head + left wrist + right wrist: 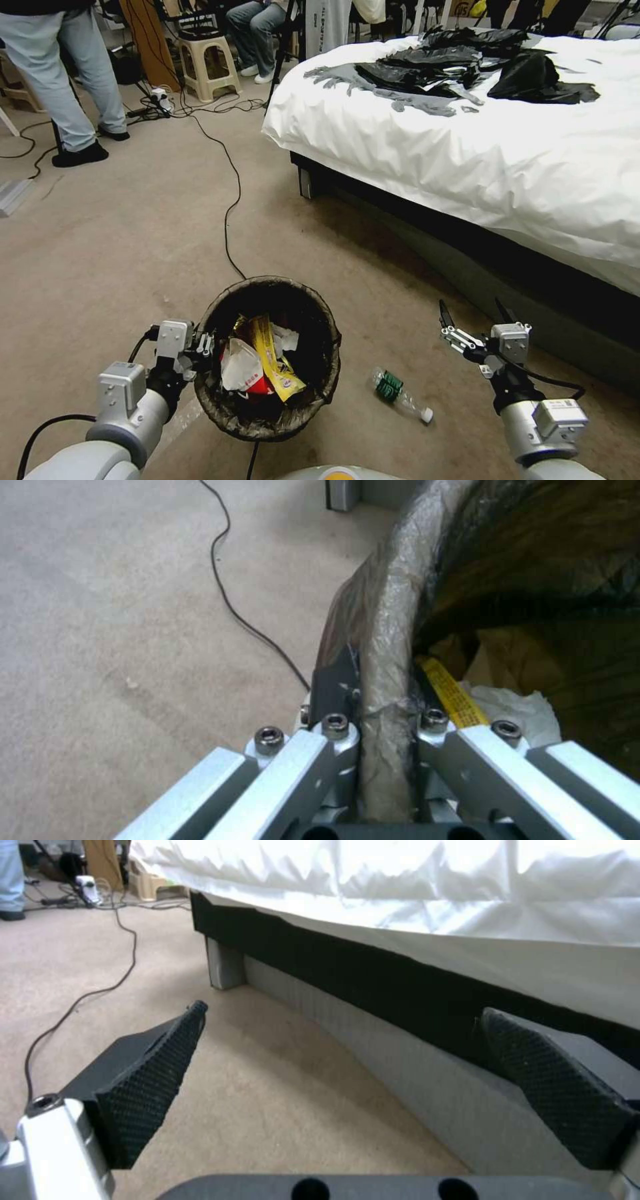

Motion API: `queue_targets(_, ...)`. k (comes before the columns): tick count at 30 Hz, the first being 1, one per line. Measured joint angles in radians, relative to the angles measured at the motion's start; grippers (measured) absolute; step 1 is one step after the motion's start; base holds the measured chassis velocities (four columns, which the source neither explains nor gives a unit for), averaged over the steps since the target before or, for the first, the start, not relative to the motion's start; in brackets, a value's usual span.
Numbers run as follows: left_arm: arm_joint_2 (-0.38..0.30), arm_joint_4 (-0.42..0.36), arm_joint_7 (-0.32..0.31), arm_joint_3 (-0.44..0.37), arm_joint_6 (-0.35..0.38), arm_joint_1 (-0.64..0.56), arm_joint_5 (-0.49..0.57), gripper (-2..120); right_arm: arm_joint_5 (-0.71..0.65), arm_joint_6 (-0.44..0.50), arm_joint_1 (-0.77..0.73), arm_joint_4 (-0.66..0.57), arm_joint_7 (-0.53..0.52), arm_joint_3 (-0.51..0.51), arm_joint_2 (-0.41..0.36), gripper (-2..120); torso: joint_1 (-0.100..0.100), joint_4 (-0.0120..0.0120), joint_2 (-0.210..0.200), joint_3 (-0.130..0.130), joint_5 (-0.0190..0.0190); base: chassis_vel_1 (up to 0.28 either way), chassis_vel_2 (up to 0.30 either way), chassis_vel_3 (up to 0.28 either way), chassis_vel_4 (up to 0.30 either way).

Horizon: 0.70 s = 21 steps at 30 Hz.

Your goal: Pick up the trash bin, then pick up the garbage from the floor and place it into the trash bin.

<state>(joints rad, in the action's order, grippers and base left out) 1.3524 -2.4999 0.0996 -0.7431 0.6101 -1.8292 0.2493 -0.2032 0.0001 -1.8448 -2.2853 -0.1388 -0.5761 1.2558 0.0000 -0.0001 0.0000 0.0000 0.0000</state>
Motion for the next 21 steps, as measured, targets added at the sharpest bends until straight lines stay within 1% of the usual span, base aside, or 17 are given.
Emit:
queue_targets(9,0.000,0.000,0.000,0.001,0.000,0.001,0.000,1,0.002,-0.005,0.016,0.008,-0.011,0.016,-0.001,100,0.000,0.0000,0.000,0.000,0.0001,0.098,-0.103,-0.100,0.097)
queue_targets(12,0.000,0.000,0.001,0.001,0.000,0.001,0.001,1,0.002,-0.028,0.031,0.015,-0.011,0.024,-0.002,100,0.000,-0.0001,0.000,0.000,0.0000,0.068,-0.059,-0.054,0.055)
queue_targets(15,-0.001,0.000,0.001,0.001,0.000,0.001,0.002,1,-0.001,-0.090,0.063,0.036,0.038,0.029,-0.004,100,0.000,0.0001,0.000,0.000,0.0000,0.000,0.000,0.000,0.000)
queue_targets(16,-0.001,0.000,0.001,0.001,0.000,0.001,0.002,1,-0.001,-0.090,0.063,0.036,0.038,0.029,-0.004,100,0.000,0.0001,0.000,0.000,0.0000,0.000,0.000,0.000,0.000)
queue_targets(19,-0.002,0.000,0.001,0.001,0.000,0.001,0.006,1,-0.012,-0.181,0.098,0.059,0.134,0.024,-0.009,100,0.000,0.0000,0.000,0.000,0.0001,0.000,0.000,0.000,0.000)
queue_targets(20,-0.002,0.000,0.001,0.001,0.000,0.001,0.006,1,-0.012,-0.181,0.098,0.059,0.134,0.024,-0.009,100,0.000,0.0000,0.000,0.000,0.0001,0.000,0.000,0.000,0.000)
queue_targets(21,-0.003,0.000,0.001,0.001,0.000,0.002,0.008,1,-0.020,-0.216,0.110,0.066,0.157,0.025,-0.020,100,0.000,0.0000,0.000,0.000,0.0001,0.000,0.000,0.000,0.000)
